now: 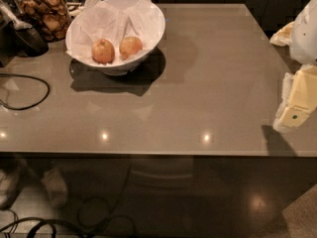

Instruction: Pick apple from white bowl

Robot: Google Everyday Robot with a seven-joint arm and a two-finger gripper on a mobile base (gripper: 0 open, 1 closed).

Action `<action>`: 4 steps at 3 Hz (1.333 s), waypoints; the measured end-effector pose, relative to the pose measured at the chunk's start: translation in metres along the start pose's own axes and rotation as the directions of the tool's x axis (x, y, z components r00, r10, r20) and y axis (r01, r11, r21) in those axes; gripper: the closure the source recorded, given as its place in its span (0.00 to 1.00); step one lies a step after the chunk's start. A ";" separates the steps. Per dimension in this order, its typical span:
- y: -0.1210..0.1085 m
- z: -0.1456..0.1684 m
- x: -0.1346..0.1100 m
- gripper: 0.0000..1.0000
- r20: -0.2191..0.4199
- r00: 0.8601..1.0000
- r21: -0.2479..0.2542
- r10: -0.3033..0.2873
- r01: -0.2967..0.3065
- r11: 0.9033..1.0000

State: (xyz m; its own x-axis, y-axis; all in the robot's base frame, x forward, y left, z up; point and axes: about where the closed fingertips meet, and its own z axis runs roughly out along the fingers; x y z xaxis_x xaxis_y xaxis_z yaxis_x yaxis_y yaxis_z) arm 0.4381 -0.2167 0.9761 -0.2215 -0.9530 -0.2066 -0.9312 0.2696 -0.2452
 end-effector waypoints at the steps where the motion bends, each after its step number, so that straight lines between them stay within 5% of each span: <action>1: 0.000 0.000 0.000 0.00 0.000 1.000 0.000 0.000 0.000 1.000; 4: -0.061 0.001 -0.062 0.00 0.034 0.999 -0.070 0.019 -0.016 0.997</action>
Offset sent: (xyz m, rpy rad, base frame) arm 0.0289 0.0228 0.0233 0.0361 0.0795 -0.0139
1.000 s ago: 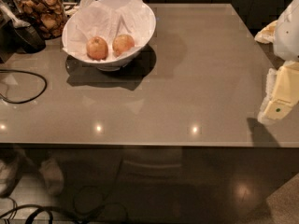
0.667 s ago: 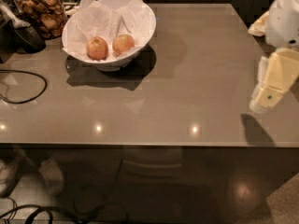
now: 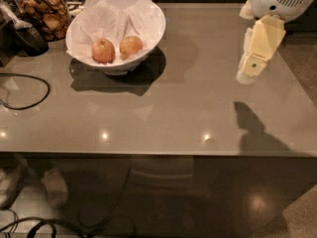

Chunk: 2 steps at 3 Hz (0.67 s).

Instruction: Pick apple from white bowl

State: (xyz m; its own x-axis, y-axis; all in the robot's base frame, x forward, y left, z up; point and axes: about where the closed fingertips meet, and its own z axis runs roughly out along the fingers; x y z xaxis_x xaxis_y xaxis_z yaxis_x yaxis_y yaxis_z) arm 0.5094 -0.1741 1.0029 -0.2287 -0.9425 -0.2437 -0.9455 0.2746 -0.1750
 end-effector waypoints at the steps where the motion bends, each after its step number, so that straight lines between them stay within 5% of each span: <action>1: -0.009 -0.002 -0.010 0.00 0.026 1.000 0.031 -0.007 0.007 0.999; 2: -0.015 -0.001 -0.019 0.00 0.056 0.998 0.058 -0.015 0.011 0.998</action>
Offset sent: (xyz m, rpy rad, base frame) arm 0.0155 0.0173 0.0063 0.0435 -0.0612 0.0175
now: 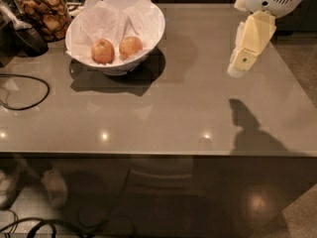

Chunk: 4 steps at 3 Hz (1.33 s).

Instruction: Pick apple from white bowl

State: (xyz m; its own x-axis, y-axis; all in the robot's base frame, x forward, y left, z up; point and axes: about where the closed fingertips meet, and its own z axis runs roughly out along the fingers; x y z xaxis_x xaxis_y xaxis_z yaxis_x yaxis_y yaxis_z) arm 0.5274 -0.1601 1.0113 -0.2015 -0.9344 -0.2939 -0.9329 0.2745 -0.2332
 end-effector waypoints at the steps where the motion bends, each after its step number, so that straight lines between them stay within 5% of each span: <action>1: -0.016 0.005 -0.030 0.00 0.076 0.997 0.009 -0.022 0.021 1.000; 3: -0.061 0.010 -0.107 0.00 0.135 0.986 0.027 -0.102 0.099 0.995; 4: -0.067 0.006 -0.117 0.00 0.159 0.981 0.055 -0.109 0.101 0.993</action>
Offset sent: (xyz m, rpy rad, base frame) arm 0.0921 0.0902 0.0474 0.0965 -0.0531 0.1175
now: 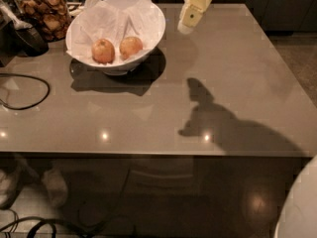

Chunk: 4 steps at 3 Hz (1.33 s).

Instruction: Pick apple from white bowl

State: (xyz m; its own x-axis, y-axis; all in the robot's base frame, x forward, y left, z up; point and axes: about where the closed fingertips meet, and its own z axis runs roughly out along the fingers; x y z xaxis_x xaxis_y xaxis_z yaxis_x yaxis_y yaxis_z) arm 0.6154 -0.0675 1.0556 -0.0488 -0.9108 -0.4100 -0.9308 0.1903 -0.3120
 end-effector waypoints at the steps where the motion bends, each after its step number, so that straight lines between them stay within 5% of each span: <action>1: -0.015 0.016 -0.024 0.00 0.035 0.999 0.017 -0.040 0.039 0.999; 3: -0.043 0.066 -0.081 0.00 0.047 0.989 -0.011 -0.139 0.140 0.990; 4: -0.051 0.067 -0.089 0.00 0.066 0.988 0.016 -0.141 0.140 0.990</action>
Offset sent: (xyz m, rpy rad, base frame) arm 0.0853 0.0854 0.0124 -0.0101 -0.0353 0.1412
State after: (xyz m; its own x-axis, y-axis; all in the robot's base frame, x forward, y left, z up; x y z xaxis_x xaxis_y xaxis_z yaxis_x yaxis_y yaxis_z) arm 0.6919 0.0285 1.0503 0.1068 -0.9023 -0.4177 -0.9226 0.0666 -0.3799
